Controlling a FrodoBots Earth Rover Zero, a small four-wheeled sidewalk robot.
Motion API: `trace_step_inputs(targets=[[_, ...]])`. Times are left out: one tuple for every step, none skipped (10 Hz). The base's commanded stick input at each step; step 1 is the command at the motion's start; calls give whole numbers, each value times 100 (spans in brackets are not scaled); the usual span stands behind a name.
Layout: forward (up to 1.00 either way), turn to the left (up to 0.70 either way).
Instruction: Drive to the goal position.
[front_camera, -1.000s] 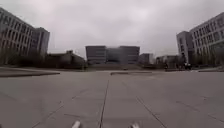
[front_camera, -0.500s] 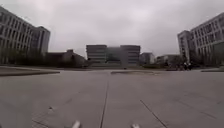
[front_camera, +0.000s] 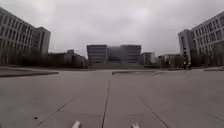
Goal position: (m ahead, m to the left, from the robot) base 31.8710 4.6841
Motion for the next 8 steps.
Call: trace_step_inputs(targets=[[70,-25],[70,-29],[70,-9],[70,0],[70,0],[70,0],[70,0],[70,0]])
